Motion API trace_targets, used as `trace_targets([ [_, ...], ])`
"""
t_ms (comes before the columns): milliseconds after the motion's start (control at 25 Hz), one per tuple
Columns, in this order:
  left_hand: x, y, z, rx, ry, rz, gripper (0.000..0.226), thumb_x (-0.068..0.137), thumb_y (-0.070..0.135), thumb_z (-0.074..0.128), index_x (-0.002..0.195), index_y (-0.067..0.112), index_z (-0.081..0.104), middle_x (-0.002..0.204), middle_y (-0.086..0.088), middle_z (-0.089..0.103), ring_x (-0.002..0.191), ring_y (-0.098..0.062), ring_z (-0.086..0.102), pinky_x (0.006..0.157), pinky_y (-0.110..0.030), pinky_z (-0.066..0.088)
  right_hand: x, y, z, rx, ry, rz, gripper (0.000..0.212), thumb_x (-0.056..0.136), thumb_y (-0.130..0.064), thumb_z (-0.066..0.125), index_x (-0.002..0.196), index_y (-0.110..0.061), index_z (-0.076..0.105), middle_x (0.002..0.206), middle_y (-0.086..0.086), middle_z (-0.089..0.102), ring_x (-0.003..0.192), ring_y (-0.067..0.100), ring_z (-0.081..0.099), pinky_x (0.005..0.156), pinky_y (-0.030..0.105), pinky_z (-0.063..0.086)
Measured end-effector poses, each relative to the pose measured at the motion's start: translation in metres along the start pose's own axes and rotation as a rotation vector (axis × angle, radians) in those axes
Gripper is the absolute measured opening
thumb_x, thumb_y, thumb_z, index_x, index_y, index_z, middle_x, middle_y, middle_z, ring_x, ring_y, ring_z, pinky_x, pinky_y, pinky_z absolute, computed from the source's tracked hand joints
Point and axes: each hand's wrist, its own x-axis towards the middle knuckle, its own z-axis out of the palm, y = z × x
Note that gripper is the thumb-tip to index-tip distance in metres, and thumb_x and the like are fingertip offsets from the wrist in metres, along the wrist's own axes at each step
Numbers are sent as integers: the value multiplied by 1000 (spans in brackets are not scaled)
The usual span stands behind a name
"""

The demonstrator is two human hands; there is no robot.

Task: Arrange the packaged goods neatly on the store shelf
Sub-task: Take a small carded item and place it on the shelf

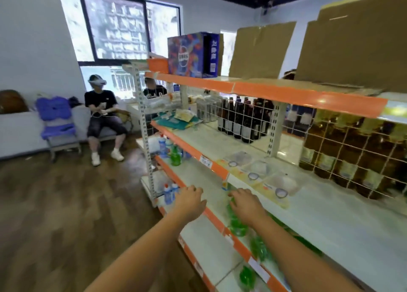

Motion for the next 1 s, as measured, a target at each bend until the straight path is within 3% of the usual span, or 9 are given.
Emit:
trace_targets([
  [320,42,-97,18,-43,-91,-193,44,99,41,32,135,18,43,138,-8,44,128,-28,39,102,-45,35,100,-55,37,17,-62,-124,36,99,-33,36,133,-24,45,138,0,46,129,21,37,104,32,29],
  [800,195,-189,-4,-67,1,-378,39,100,39,31,125,16,49,135,-9,48,126,-29,41,101,-47,34,326,-99,45,72,-52,-273,35,96,-31,43,128,-22,53,136,4,50,124,24,45,101,34,39],
  [1000,233,-232,3,-37,-40,-416,42,98,43,33,128,16,47,133,-8,49,126,-28,42,99,-45,36,387,-129,70,28,-76,-256,32,97,-29,39,125,-18,53,131,7,52,123,27,46,99,33,39],
])
